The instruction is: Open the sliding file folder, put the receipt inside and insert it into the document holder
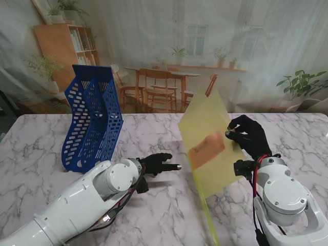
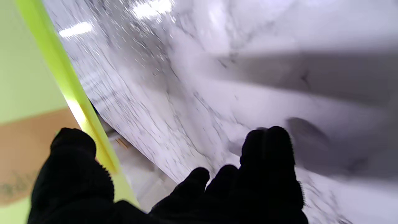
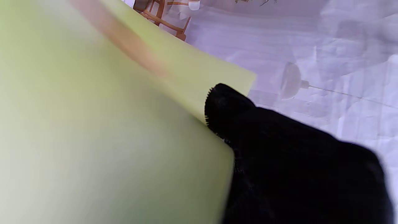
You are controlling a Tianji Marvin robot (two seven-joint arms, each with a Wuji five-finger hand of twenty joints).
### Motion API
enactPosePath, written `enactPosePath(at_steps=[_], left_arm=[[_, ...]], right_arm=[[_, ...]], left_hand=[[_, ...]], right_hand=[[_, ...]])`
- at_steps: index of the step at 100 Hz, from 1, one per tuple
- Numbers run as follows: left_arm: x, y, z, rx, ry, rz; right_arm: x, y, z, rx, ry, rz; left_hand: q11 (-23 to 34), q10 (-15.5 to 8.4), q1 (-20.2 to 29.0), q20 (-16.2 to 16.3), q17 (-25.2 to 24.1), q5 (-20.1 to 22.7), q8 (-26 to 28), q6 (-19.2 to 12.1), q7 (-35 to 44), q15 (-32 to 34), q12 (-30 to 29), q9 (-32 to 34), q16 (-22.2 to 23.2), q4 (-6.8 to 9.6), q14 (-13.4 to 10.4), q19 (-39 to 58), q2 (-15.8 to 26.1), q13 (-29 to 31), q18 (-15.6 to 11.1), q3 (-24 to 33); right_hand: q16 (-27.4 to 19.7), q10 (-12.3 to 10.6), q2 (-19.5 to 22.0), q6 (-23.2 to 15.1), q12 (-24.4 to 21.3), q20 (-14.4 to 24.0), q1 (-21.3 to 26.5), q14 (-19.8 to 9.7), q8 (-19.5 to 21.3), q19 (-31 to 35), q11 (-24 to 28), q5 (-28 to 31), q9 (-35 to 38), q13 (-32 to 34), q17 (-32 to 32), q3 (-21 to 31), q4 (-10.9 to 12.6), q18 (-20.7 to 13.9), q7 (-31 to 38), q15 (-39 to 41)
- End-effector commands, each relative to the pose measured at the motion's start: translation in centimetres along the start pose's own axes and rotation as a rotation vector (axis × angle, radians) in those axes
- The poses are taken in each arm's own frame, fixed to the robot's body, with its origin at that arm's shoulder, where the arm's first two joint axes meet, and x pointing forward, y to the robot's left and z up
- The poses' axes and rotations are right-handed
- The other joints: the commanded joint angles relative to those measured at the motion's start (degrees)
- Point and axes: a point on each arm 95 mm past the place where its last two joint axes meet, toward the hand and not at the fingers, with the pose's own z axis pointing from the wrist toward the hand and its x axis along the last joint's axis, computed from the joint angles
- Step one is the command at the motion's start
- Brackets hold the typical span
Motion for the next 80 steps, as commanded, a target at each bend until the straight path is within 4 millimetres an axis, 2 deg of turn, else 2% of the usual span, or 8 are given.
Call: enactPosePath(at_steps=[1,14,20,38,55,66,73,80], left_arm=[[-0.1,0.6,0.4,-0.047,0.024,-0.049],[0.3,1.2,0.8,-0.112,0.084,-0.193],[0.7,1.3,1.1,-0.118,0.108,-0.216],[1.9,1.6,1.9,-0.135,0.139,-0.284],[2.9,1.9,2.3,-0.095,0.165,-0.375],[3.6,1.9,2.1,-0.067,0.186,-0.427],[4.0,2.0,1.9,-0.035,0.198,-0.468],[4.4,1.9,1.6,0.006,0.205,-0.509]], right_arm=[[0.4,-0.3,-0.5,0.023,0.012,0.001],[0.6,-0.7,-0.9,0.051,0.011,0.013],[0.7,-0.8,-0.9,0.061,0.009,0.015],[0.8,-1.2,-1.0,0.09,-0.001,0.03],[0.7,-1.3,-1.0,0.097,-0.009,0.039],[0.7,-1.4,-1.1,0.099,-0.013,0.04],[0.7,-1.4,-1.1,0.098,-0.013,0.037],[0.6,-1.4,-1.1,0.1,-0.012,0.034]], left_hand=[[-3.95,-0.13,-3.04,-2.14,-1.69,-4.37,-1.76,-0.88,-2.58,-6.34,-2.79,-4.22,-4.85,-1.48,1.99,-3.86,-3.37,-2.02,-3.61,-1.58],[-4.36,-1.3,-1.89,-4.58,-3.31,-5.6,-3.61,-2.39,-2.81,-9.73,-3.69,-6.7,-7.97,-1.81,0.01,-8.84,-7.41,-4.48,-5.37,-1.62],[-4.15,-1.52,-1.3,-4.77,-3.43,-5.62,-1.88,-1.64,-1.36,-10.14,-3.17,-6.04,-8.91,-1.78,-0.37,-9.23,-8.63,-4.52,-5.56,-1.64],[-3.55,-4.06,-0.9,-5.19,-2.25,-5.01,0.55,-0.4,-0.2,-10.03,-2.41,-3.37,-9.97,-1.53,-1.98,-9.84,-9.6,-3.2,-6.74,-1.41],[-2.73,-7.54,2.63,-4.75,-0.33,-2.3,2.35,-1.71,1.37,-9.38,-1.29,1.41,-10.76,-1.21,-4.31,-8.55,-9.78,-0.05,-7.25,-0.72],[-1.46,-9.03,8.39,-4.62,1.19,2.21,3.74,-3.34,3.33,-9.58,-0.55,8.02,-12.45,-1.29,-6.93,-7.65,-6.35,2.53,-8.23,-0.48],[3.24,-10.5,15.04,-4.24,3.32,6.04,5.51,-4.27,6.13,-9.05,1.41,14.31,-13.82,-1.05,-9.85,-6.08,-3.1,5.8,-9.19,-0.15],[9.79,-12.04,21.48,-3.64,6.99,10.13,7.97,-4.62,10.21,-6.87,2.89,19.2,-14.84,-0.43,-10.85,-3.28,-1.72,10.85,-8.84,0.32]], right_hand=[[-0.1,-0.16,1.51,-3.48,1.0,-0.45,4.44,-4.39,1.34,2.62,3.32,1.57,-0.94,1.9,1.46,5.26,-0.29,-2.55,3.7,1.25],[-0.14,-0.17,1.56,-3.41,1.02,-0.48,4.46,-4.34,1.34,2.55,3.3,1.53,-0.93,1.8,1.35,5.22,-0.29,-2.46,3.67,1.25],[-0.15,-0.17,1.59,-3.24,1.03,-0.48,4.44,-4.31,1.31,2.55,3.29,1.47,-0.93,1.79,1.35,5.18,-0.29,-2.44,3.64,1.26],[-0.18,-0.17,1.6,-3.14,1.06,-0.5,4.41,-4.11,1.27,2.51,3.27,1.44,-0.92,1.75,1.29,5.11,-0.28,-2.35,3.62,1.34],[-0.21,-0.17,1.67,-3.11,1.07,-0.5,4.38,-4.22,1.24,2.49,3.26,1.42,-0.92,1.77,1.24,5.02,-0.28,-2.28,3.63,1.4],[-0.22,-0.17,1.76,-3.11,1.07,-0.49,4.4,-4.21,1.22,2.48,3.26,1.41,-0.92,1.76,1.22,4.98,-0.25,-2.22,3.65,1.43],[-0.23,-0.17,1.87,-3.06,1.07,-0.5,4.52,-4.21,1.2,2.43,3.22,1.4,-0.98,1.58,1.1,5.07,-0.22,-2.2,3.6,1.39],[-0.19,-0.2,2.08,-2.72,1.25,-0.5,4.63,-4.13,1.28,2.3,3.11,1.15,-1.29,1.15,0.71,5.17,-0.26,-2.08,3.55,1.46]])
